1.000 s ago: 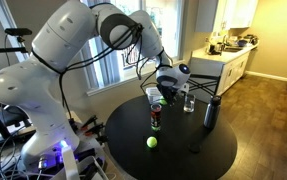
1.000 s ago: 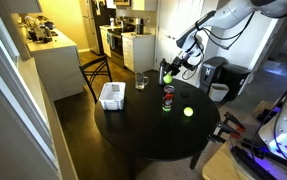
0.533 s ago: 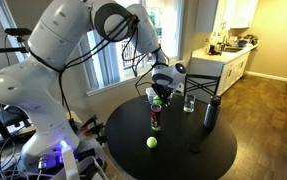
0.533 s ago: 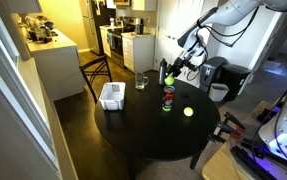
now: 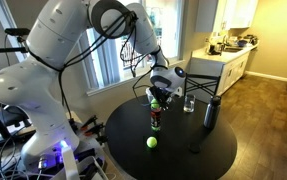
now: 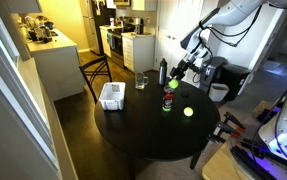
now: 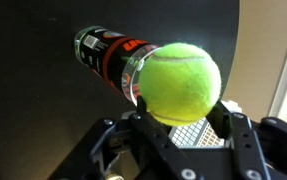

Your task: Put the tennis ball inside the container

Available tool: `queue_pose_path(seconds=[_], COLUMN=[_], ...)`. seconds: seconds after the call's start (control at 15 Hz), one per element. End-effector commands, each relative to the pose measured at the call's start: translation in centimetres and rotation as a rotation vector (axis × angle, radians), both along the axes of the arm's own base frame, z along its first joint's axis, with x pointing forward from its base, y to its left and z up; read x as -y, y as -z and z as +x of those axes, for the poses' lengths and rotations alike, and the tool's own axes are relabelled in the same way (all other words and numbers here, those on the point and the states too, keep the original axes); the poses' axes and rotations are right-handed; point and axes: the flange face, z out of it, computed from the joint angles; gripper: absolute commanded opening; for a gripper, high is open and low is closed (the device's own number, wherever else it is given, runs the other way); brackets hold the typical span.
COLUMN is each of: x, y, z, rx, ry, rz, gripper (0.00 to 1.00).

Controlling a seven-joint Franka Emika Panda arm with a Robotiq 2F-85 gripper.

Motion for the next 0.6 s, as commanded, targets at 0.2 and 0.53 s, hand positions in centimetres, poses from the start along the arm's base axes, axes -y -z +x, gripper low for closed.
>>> queue_pose_path(seconds=[0.2,0.53], x=[-0.22,-0.51], y=[-0.96,-0.58], z=[-1.19,-1.19], rx=[0.052,0.088], ry=[-0.019,-0.021], rz=[0.013,0.01], gripper=[0.35,0.85])
